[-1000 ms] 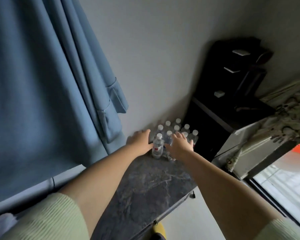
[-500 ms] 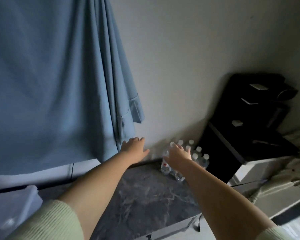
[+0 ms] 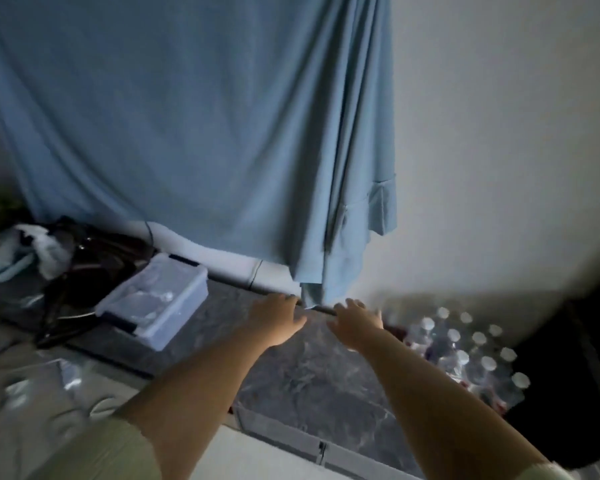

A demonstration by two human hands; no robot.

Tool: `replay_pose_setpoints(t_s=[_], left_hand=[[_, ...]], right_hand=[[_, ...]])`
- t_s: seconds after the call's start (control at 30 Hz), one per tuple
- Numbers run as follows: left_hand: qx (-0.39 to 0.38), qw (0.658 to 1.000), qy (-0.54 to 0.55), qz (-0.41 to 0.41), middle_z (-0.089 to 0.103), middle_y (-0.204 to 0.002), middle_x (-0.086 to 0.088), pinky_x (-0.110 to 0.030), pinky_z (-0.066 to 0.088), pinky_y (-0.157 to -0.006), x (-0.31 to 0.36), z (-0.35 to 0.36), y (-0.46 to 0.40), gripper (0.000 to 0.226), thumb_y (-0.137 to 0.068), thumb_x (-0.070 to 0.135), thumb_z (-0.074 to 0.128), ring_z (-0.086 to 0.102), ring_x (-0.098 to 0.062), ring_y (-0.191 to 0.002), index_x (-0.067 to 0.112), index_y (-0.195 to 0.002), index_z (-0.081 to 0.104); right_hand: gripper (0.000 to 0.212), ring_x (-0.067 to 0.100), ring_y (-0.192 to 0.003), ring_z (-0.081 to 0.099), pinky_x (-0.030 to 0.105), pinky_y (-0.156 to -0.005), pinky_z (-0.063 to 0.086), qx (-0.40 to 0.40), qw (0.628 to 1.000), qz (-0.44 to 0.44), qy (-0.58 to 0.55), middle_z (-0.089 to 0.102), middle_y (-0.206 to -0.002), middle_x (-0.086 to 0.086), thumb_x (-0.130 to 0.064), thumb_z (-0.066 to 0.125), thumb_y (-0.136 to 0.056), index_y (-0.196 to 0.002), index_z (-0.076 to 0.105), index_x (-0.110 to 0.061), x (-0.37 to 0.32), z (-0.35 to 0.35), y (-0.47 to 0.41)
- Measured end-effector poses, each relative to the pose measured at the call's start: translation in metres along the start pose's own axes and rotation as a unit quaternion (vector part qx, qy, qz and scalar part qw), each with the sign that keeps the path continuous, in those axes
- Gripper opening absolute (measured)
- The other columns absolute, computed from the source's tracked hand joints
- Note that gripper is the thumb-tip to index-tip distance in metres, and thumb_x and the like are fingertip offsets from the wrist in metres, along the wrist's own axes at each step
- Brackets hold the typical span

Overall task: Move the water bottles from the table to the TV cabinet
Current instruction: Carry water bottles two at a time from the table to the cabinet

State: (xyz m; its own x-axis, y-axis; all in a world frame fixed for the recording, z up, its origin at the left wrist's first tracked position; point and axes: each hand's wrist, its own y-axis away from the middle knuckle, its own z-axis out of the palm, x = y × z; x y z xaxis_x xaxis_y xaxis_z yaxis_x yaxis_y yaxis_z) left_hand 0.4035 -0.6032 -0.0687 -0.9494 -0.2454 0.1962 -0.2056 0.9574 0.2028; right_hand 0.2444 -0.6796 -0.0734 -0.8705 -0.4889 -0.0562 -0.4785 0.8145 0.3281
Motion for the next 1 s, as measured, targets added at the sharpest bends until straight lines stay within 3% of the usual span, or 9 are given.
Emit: replay_pose_setpoints(t_s=[0.07, 0.13, 0.27, 0.37, 0.5, 0.67, 0.8, 1.0], left_hand=[[0.006, 0.998, 0.021, -0.064, 0.051, -0.135, -0.013, -0.041, 0.044, -0.095, -0.046, -0.008, 0.028, 0.056, -0.096, 0.051, 0.041, 0.051, -0.032, -0.121, 0.013, -0.138, 0.042], [0.025, 0.991, 0.020, -0.133, 0.052, -0.135, -0.014, -0.042, 0.045, -0.094, -0.089, -0.015, 0.059, 0.060, -0.096, 0.053, 0.039, 0.052, -0.033, -0.120, 0.013, -0.141, 0.039], [0.076, 0.967, 0.029, -0.241, 0.060, -0.121, -0.016, -0.042, 0.047, -0.092, -0.145, -0.022, 0.131, 0.049, -0.096, 0.050, 0.042, 0.057, -0.032, -0.110, 0.011, -0.125, 0.049], [0.101, 0.934, 0.067, -0.336, 0.054, -0.131, -0.013, -0.040, 0.042, -0.097, -0.179, -0.020, 0.204, 0.051, -0.094, 0.048, 0.046, 0.051, -0.030, -0.122, 0.015, -0.132, 0.046], [0.106, 0.890, 0.043, -0.442, 0.054, -0.129, -0.012, -0.042, 0.040, -0.096, -0.217, -0.008, 0.309, 0.049, -0.093, 0.051, 0.043, 0.050, -0.030, -0.122, 0.018, -0.128, 0.047], [0.098, 0.854, 0.040, -0.510, 0.049, -0.132, -0.013, -0.043, 0.039, -0.097, -0.243, 0.007, 0.432, 0.053, -0.095, 0.053, 0.040, 0.047, -0.030, -0.123, 0.017, -0.134, 0.041], [0.094, 0.838, 0.042, -0.535, 0.049, -0.131, -0.013, -0.041, 0.040, -0.096, -0.247, 0.020, 0.512, 0.053, -0.096, 0.051, 0.037, 0.047, -0.030, -0.122, 0.015, -0.134, 0.041], [0.076, 0.805, 0.052, -0.586, 0.045, -0.137, -0.012, -0.043, 0.038, -0.101, -0.253, 0.036, 0.634, 0.057, -0.097, 0.051, 0.035, 0.044, -0.029, -0.126, 0.014, -0.140, 0.034]], right_hand=[[0.053, 0.024, -0.140, 0.030, 0.054, -0.112, 0.023, -0.002, 0.998, -0.055, 0.015, 0.033, -0.151, 0.006, -0.044, 0.036, -0.099, -0.147, 0.031, -0.021, -0.041, -0.001, -0.006], [0.052, 0.025, -0.141, 0.030, 0.055, -0.114, 0.019, -0.002, 0.993, -0.111, 0.040, 0.032, -0.152, 0.007, -0.046, 0.036, -0.099, -0.145, 0.035, -0.022, -0.083, -0.002, -0.006], [0.050, 0.026, -0.140, 0.033, 0.057, -0.111, 0.021, 0.007, 0.975, -0.206, 0.078, 0.035, -0.152, 0.006, -0.047, 0.034, -0.099, -0.144, 0.038, -0.024, -0.165, 0.000, 0.002], [0.050, 0.028, -0.135, 0.040, 0.055, -0.110, 0.029, 0.016, 0.951, -0.292, 0.103, 0.042, -0.146, 0.007, -0.048, 0.034, -0.098, -0.141, 0.040, -0.022, -0.236, 0.007, 0.026], [0.053, 0.025, -0.142, 0.028, 0.057, -0.114, 0.018, -0.008, 0.909, -0.401, 0.112, 0.031, -0.153, 0.005, -0.048, 0.033, -0.099, -0.146, 0.034, -0.022, -0.327, 0.032, 0.087], [0.053, 0.027, -0.138, 0.034, 0.055, -0.113, 0.022, -0.010, 0.872, -0.471, 0.133, 0.039, -0.148, 0.008, -0.052, 0.038, -0.096, -0.140, 0.040, -0.022, -0.394, 0.070, 0.180], [0.049, 0.028, -0.132, 0.040, 0.054, -0.112, 0.027, -0.036, 0.866, -0.477, 0.146, 0.044, -0.141, 0.009, -0.048, 0.040, -0.097, -0.136, 0.043, -0.020, -0.429, 0.097, 0.238], [0.054, 0.029, -0.132, 0.042, 0.053, -0.112, 0.027, -0.027, 0.833, -0.524, 0.177, 0.042, -0.143, 0.009, -0.050, 0.038, -0.098, -0.143, 0.036, -0.020, -0.501, 0.125, 0.331]])
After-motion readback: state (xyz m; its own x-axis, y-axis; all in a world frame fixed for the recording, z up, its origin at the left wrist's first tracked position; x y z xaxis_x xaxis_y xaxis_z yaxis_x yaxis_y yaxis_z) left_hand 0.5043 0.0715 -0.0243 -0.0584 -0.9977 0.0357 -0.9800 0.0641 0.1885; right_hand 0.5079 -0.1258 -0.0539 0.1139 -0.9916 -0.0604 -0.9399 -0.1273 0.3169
